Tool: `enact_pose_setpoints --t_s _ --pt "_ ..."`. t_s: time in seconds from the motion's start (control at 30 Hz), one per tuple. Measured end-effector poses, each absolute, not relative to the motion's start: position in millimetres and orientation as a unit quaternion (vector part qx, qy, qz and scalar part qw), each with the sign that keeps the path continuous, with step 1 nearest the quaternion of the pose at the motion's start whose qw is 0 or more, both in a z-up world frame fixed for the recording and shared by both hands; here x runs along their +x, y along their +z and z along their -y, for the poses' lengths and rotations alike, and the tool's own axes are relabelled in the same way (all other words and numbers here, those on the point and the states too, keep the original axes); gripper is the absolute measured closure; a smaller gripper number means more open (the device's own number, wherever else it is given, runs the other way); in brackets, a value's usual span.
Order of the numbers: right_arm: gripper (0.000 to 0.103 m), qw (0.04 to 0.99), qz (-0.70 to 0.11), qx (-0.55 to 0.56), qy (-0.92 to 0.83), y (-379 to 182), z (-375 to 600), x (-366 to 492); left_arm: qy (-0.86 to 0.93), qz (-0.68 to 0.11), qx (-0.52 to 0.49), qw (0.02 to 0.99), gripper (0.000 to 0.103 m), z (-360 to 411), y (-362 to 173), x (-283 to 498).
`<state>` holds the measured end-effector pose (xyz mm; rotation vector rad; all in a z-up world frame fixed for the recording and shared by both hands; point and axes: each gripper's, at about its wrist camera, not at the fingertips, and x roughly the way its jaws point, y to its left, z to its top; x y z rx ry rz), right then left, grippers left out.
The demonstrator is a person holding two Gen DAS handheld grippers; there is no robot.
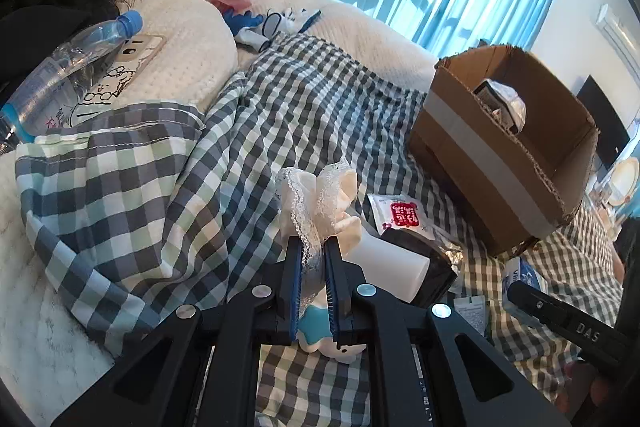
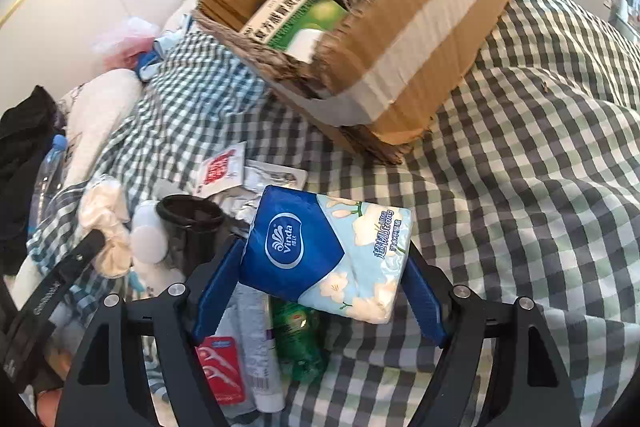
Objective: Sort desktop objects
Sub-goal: 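Grasp the white lace item with the left tool while the right grasps the blue tissue pack, then carry the lace item and tissue pack into the cardboard box and release both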
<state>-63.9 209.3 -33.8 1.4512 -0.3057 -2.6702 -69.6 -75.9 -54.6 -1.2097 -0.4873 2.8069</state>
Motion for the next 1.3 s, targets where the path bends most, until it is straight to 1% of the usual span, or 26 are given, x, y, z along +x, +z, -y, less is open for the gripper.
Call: enact_pose_setpoints --t_s 0.3,0.53,0.63,1.0,1.3 --pt "0.026 0.067 0.119 0.457 -0.879 -17.3 -201.5 -50.7 0.922 0.137 -0.358 0.044 0.092 64.3 -42.5 -53.4" --pt "0.027 0.086 0.113 0.437 -0.888 4.9 -198.9 -36.3 0.922 0.122 -0.361 0.067 0.092 46.6 -31.6 -46.7" --pt "0.027 0.096 0.111 0.424 -0.893 17.5 -199.5 -30.2 0.927 0.109 -0.351 0.076 0.092 34.6 -18.9 -45.8" --pt "0.027 0.108 0.11 0.358 -0.921 76.5 -213.7 -32.3 0.936 0.107 -0.311 0.123 0.092 -9.3 33.3 -60.9" --pt "0.027 0.106 0.077 0.304 -0.944 130.5 -235.5 -56.0 0.943 0.111 -0.278 0.147 0.092 -42.6 75.1 -93.0"
